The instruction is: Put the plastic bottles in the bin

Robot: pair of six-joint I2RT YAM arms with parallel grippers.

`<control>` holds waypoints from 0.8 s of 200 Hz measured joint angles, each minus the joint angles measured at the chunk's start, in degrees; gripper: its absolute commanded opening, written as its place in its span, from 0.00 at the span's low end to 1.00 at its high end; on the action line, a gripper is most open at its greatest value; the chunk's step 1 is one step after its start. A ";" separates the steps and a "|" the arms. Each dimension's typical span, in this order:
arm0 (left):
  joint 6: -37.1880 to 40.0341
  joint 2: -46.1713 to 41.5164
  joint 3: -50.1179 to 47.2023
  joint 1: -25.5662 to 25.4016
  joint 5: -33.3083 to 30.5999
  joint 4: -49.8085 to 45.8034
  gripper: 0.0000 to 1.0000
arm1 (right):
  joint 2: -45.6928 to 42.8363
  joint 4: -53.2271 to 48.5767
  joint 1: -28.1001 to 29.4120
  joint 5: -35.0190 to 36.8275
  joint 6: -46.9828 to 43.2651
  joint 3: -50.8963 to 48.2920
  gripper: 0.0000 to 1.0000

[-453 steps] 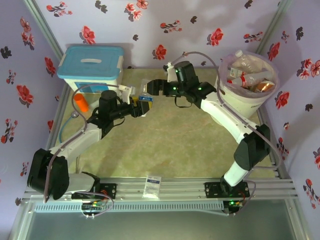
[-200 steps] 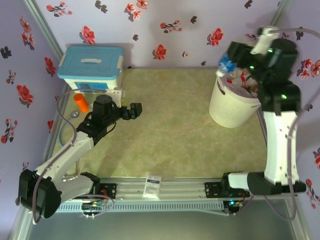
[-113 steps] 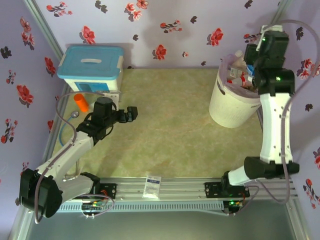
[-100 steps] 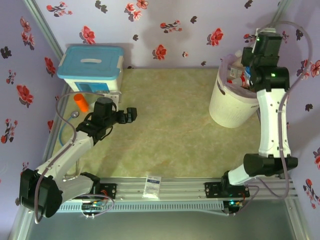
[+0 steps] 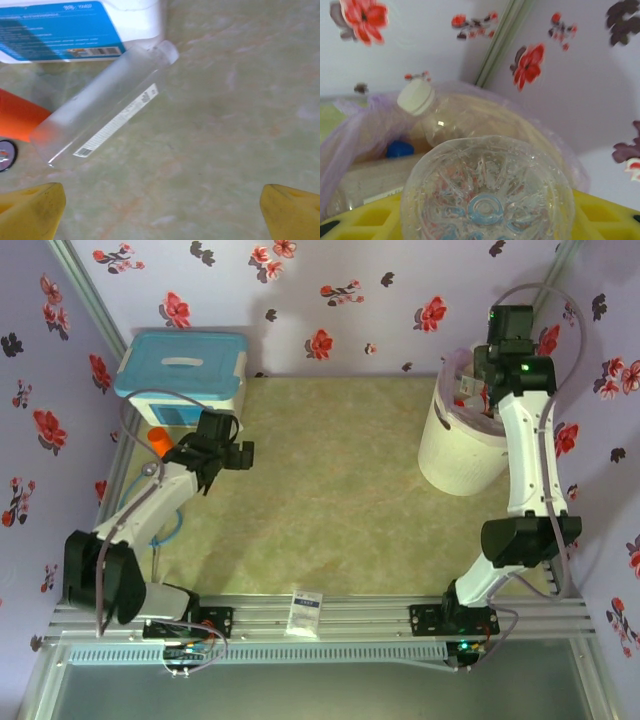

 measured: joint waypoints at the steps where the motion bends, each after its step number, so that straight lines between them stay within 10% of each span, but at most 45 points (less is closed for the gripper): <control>1: 0.09 0.13 0.04 0.04 -0.04 -0.02 1.00 | 0.09 -0.11 0.00 0.02 0.00 0.04 0.56; 160: 10.82 18.62 8.63 9.16 -0.35 0.09 1.00 | 3.17 -9.38 -3.28 -9.94 3.52 5.31 0.85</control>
